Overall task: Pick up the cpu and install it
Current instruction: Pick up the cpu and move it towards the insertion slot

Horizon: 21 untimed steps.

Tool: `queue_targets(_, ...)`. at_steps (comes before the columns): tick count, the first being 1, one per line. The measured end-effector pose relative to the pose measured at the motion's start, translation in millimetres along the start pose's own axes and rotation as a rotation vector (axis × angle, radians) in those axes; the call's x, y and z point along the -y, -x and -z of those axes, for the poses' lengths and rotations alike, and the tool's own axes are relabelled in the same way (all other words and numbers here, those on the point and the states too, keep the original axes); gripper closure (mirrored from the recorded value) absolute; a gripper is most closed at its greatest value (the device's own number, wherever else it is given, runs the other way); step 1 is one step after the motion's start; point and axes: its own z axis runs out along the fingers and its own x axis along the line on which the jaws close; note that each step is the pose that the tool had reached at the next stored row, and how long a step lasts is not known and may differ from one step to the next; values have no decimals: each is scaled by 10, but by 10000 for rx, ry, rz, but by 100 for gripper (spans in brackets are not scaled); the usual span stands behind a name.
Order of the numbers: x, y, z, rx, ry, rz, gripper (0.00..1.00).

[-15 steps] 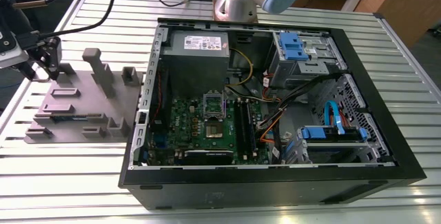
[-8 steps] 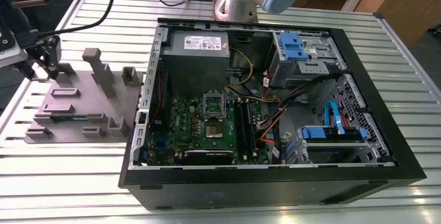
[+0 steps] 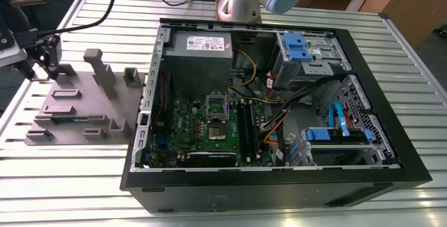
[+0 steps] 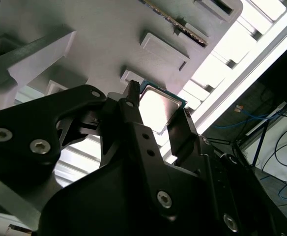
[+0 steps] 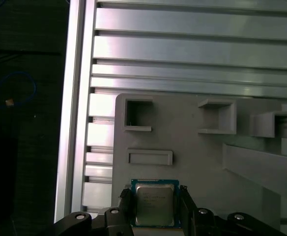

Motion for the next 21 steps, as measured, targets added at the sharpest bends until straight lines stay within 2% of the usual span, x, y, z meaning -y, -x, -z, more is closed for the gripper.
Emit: queue_targets(21,-2,-1,48,0,0,0,53)
